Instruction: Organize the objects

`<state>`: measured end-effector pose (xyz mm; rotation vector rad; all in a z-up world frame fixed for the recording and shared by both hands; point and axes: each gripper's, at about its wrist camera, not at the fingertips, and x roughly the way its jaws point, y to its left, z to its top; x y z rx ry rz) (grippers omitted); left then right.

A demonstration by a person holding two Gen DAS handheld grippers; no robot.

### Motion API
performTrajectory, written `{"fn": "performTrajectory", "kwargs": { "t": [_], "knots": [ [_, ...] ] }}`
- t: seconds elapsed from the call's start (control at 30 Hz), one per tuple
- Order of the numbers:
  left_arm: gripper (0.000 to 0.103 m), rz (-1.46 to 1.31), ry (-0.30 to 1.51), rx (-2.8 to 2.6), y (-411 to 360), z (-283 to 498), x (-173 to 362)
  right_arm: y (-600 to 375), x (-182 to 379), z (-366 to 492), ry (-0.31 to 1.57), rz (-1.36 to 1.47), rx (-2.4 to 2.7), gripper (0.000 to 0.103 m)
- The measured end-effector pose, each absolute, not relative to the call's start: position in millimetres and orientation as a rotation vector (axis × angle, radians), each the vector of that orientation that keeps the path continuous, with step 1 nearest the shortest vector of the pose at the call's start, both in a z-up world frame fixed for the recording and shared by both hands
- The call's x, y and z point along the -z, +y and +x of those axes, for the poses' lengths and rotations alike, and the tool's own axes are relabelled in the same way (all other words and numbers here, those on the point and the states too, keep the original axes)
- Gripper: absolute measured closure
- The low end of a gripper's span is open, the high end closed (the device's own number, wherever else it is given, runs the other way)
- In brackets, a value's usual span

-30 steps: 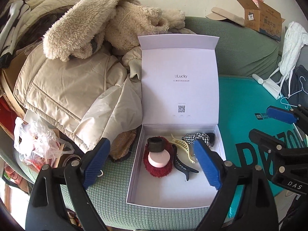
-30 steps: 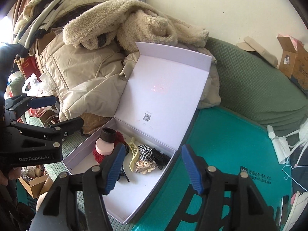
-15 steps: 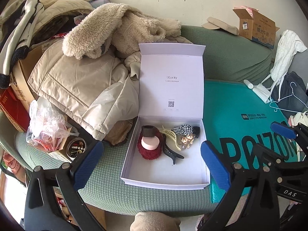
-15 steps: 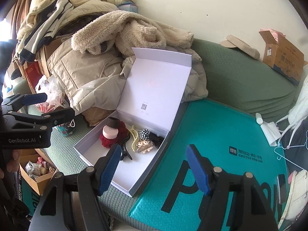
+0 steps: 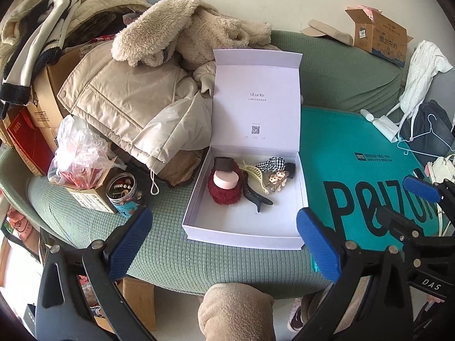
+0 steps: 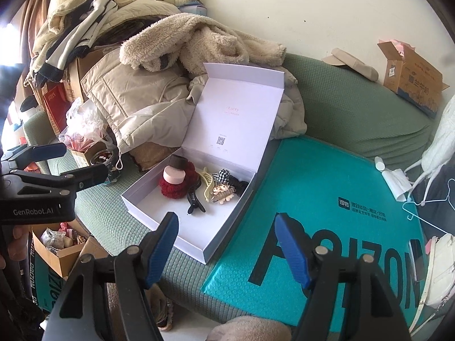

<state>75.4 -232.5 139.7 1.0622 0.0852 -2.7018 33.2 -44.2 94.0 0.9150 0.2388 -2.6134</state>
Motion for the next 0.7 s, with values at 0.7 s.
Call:
{"fn": "performTrajectory", "kwargs": {
  "t": [0.7],
  "knots": [
    [0.002, 1.126, 0.125, 2.692, -233.2, 105.1, -130.3, -49.6, -84.9, 43.7, 0.252, 0.944, 2.566, 0.032]
  ]
}}
